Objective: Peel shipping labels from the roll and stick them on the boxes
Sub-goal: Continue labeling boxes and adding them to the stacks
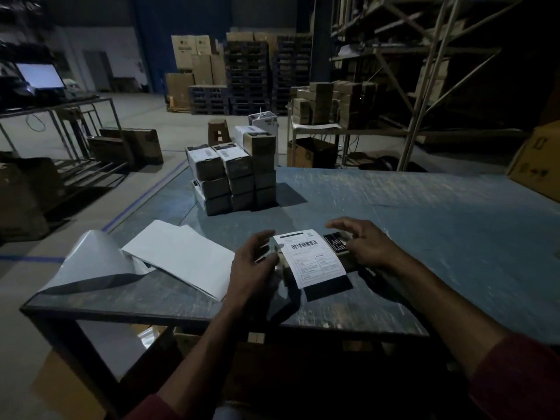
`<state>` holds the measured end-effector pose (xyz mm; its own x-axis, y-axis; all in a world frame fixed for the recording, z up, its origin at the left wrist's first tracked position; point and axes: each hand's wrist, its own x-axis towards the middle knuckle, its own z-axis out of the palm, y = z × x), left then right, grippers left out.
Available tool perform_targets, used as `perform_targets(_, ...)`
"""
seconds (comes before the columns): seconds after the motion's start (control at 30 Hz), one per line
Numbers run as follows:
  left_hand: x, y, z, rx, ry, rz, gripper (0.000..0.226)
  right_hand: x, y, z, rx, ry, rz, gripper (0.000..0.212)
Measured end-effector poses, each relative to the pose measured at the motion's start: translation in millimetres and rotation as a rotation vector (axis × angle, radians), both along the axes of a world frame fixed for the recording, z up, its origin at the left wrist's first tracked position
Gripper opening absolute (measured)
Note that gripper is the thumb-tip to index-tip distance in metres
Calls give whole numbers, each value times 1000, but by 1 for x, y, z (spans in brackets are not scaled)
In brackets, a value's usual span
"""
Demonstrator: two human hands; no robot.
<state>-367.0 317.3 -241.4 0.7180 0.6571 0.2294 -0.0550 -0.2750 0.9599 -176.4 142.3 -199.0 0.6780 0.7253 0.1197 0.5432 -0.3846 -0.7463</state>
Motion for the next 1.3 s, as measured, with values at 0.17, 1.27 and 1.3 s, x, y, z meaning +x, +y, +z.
perform_targets(0.17, -5, -4, -12, 109, 95, -204, 81, 1, -6, -5, -265, -203, 211, 97)
perform_targets(1.27, -17, 13, 87, -383, 69, -316, 45, -14, -30, 56, 184, -1083, 405, 63)
perform_targets(1.3, -18, 14, 85, -345, 51, -350, 50, -14, -31, 56, 206, -1077, 398, 58)
